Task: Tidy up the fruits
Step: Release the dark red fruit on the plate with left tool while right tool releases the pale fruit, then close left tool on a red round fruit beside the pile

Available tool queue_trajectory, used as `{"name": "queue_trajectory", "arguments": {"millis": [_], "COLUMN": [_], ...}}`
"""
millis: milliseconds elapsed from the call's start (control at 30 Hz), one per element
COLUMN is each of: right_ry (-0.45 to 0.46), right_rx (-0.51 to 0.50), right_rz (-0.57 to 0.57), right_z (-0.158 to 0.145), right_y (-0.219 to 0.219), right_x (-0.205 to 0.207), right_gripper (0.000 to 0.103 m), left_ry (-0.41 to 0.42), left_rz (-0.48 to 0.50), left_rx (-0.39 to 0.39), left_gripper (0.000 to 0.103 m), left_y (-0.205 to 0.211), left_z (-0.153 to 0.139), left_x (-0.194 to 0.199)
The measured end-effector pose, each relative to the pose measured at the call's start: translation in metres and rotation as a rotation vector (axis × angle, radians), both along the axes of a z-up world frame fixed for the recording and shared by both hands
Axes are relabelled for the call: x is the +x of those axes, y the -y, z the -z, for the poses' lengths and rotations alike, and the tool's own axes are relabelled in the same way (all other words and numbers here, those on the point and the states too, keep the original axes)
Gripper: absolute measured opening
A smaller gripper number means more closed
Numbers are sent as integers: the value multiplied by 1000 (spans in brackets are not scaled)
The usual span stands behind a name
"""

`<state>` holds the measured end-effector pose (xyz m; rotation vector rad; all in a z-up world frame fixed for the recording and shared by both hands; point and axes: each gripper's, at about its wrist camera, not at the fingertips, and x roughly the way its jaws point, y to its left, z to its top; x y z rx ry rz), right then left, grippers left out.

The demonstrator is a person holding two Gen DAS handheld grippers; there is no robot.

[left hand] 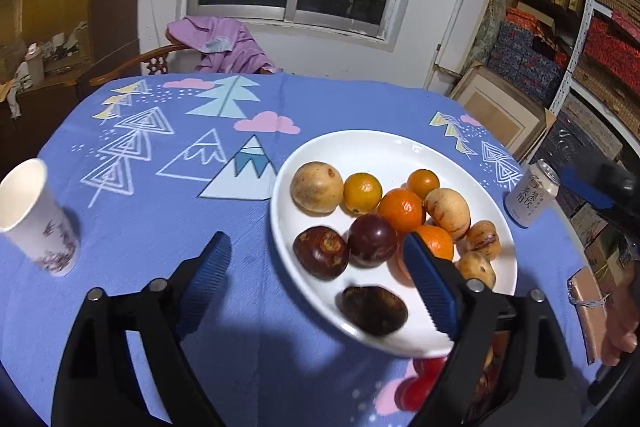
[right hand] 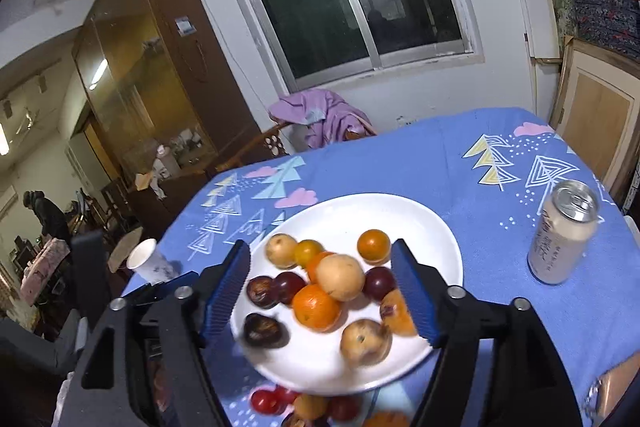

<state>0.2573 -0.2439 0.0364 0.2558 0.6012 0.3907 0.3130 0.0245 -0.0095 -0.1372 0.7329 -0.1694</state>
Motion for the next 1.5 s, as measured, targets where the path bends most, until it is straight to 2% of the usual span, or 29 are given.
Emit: {"name": "queue_trajectory", "arguments": {"millis": [133,267,367,467,567,667,733,1000,1033,1133,1167,1300,1400,1500], "right_ry": [39,59,28,-31,-37,-23,-29,-45,-42,-43,-45,-49,-50,-52], "right_rx": [-9,-32,-48,31,77,91,102,93,92,92,92,88,84,78], "right_rz": [22,97,142,153,164,170,174,160,160,161,161,159,154,151], "right_z": [0,21,37,43,42,39,40,43,43,44,44,44,45,46], "right_y": [16,41,57,74,82,86,87,83,82,82,83,82,81,80], "right_x": [-53,-89,-98,-91,-93,-95,-95,-92,-93,-93,-93,-92,-92,-92], "right_gripper": [89,91,91,91,91,92,96,96,96,96,96,96,96,96], "left_ry": [-11,-27,-16,4,6,-27,-62,-127,-121,-108,-113,-127,-125,-123], "left_rz": [2,17,49,71,88,94,102,110,111,137,145,184,213,231], "left_rx": [10,59,140,260,330,340,314,288,274,224,226,212,212,215], "left_gripper": [91,91,93,93,93,93,94,94,93,63,58,49,38,37], "left_y": [-3,12,34,57,71,74,71,73,71,64,65,69,73,77], "left_z": [6,17,27,36,42,47,49,58,57,54,56,58,58,59], "left_x": [-39,-75,-93,-101,-103,-97,-90,-69,-70,-73,-73,-73,-75,-75]}}
